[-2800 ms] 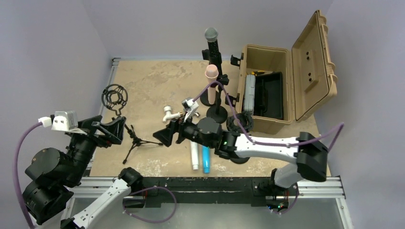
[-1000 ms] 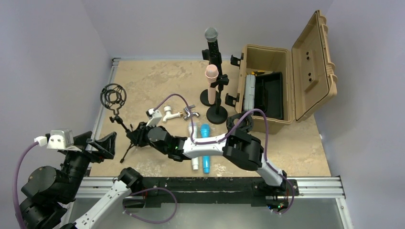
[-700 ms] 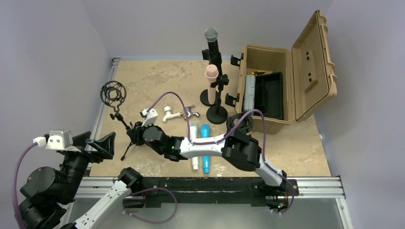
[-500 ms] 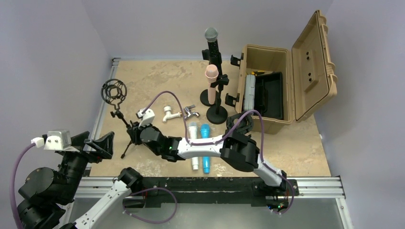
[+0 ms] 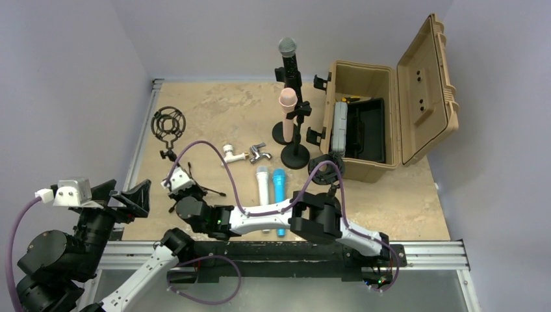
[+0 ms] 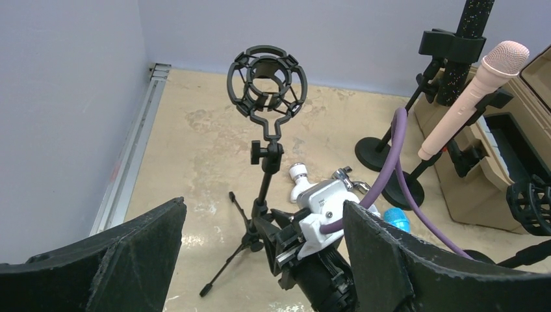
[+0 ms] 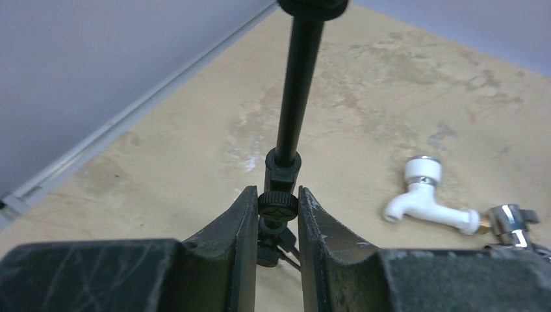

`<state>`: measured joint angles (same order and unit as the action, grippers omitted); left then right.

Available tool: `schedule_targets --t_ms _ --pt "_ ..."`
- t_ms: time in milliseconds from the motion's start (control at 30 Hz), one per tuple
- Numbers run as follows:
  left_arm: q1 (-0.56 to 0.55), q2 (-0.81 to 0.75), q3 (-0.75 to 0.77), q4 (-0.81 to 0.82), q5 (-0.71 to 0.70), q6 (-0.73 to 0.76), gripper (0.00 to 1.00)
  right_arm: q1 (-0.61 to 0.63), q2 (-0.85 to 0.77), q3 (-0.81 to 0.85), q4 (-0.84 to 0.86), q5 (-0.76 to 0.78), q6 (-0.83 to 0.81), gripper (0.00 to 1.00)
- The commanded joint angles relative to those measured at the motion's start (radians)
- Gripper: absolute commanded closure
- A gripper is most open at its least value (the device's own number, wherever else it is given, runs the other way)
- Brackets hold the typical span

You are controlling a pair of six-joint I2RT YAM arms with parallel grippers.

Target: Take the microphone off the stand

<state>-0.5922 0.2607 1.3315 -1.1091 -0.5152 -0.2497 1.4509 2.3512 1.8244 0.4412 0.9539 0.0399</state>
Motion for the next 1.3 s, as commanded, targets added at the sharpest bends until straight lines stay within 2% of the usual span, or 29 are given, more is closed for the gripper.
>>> schedule_targets --t_ms 0,200,400,467,567,633,733,933,1067,1267 --pt "-0.003 0.034 0.033 -0.01 -0.02 0.02 0.13 -0.005 0.031 -0.028 0.018 0.11 -0.269 1.0" --pt "-0.002 0.036 0.04 -0.018 -0.026 0.014 0.13 -0.006 0.006 -0.044 0.132 0.037 -0.366 1.0" --pt "-0.003 0.037 0.04 -0.021 -0.03 0.004 0.13 -0.006 -0.041 -0.066 0.143 -0.084 -0.316 0.98" --pt "-0.003 0.039 0.038 -0.019 -0.031 0.004 0.13 -0.005 -0.073 -0.096 0.144 -0.129 -0.273 0.86" --pt "-0.002 0.044 0.032 -0.017 -0.031 0.001 0.13 -0.01 -0.128 -0.137 0.13 -0.237 -0.182 0.58" --pt "-0.003 0.047 0.024 -0.012 -0.027 -0.002 0.13 -0.017 -0.166 -0.157 0.103 -0.293 -0.118 0.45" --pt "-0.003 0.052 0.009 0.0 -0.022 -0.005 0.13 -0.037 -0.221 -0.179 0.047 -0.382 0.022 0.36" --pt "-0.003 0.066 -0.011 0.016 -0.011 -0.003 0.13 -0.126 -0.369 -0.314 0.004 -0.62 0.292 0.3" --pt "-0.002 0.08 -0.035 0.023 0.007 -0.016 0.12 -0.174 -0.422 -0.384 0.026 -0.736 0.4 0.28" --pt "-0.002 0.097 -0.061 0.051 0.05 -0.033 0.13 -0.234 -0.383 -0.373 0.04 -0.866 0.583 0.34"
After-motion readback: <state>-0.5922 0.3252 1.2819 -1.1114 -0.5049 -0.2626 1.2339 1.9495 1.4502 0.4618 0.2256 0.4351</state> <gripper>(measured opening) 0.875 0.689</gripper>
